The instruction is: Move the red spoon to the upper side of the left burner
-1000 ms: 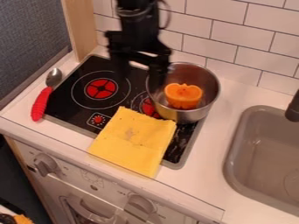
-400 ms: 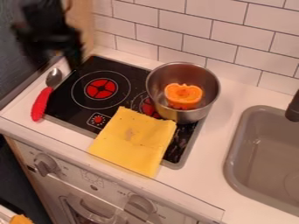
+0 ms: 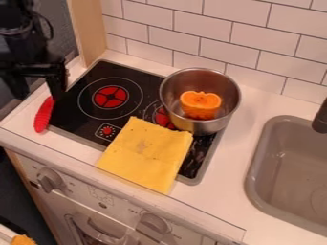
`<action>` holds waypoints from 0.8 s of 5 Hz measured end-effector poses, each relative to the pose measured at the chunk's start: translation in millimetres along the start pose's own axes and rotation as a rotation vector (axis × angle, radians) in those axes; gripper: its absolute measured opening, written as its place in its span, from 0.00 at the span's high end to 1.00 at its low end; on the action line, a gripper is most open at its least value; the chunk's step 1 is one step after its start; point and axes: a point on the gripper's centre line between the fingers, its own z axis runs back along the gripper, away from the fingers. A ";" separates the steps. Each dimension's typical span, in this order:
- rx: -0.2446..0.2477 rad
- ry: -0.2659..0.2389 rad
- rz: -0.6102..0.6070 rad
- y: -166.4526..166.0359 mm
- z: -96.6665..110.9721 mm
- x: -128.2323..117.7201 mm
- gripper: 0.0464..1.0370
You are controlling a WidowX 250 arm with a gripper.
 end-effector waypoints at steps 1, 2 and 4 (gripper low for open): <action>0.053 0.017 -0.015 8.9 -8.6 0.9 0.04; 0.129 0.041 -0.052 7.2 -19.5 4.1 0.04; 0.218 0.141 -0.024 3.1 -38.4 5.1 0.04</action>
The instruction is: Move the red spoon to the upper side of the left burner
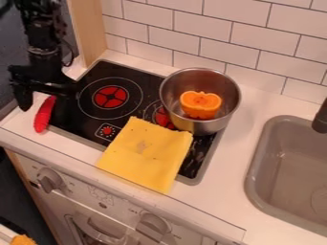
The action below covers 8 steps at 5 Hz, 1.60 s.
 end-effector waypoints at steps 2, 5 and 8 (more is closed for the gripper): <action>-0.033 0.015 0.040 0.4 -6.0 -0.4 0.10; -0.081 -0.014 -0.021 -5.7 -8.6 -6.0 0.67; -0.177 -0.263 -0.192 -84.1 92.1 4.1 0.67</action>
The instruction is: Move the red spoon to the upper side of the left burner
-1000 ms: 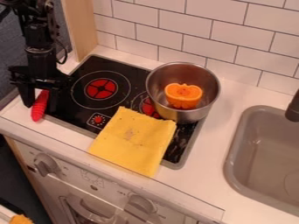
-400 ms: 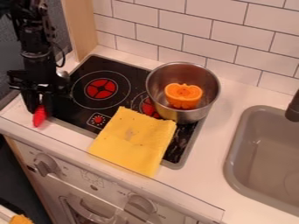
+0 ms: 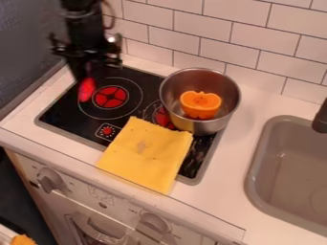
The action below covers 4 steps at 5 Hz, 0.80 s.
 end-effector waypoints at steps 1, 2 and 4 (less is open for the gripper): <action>-0.051 0.019 -0.058 -27.3 -17.0 12.3 0.67; -0.056 0.046 -0.069 -36.0 -37.4 22.5 0.67; -0.003 0.081 -0.070 -27.9 -58.8 38.9 0.67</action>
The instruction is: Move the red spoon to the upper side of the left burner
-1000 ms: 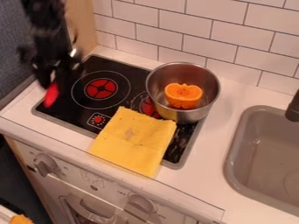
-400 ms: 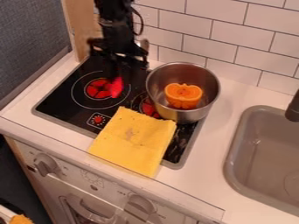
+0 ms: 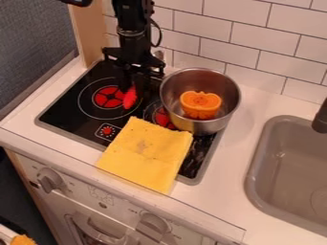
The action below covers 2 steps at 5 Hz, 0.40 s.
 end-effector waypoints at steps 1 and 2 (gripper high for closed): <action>0.013 0.012 -0.022 3.1 -1.9 2.3 0.60; -0.002 0.021 -0.045 0.3 -0.7 1.3 0.29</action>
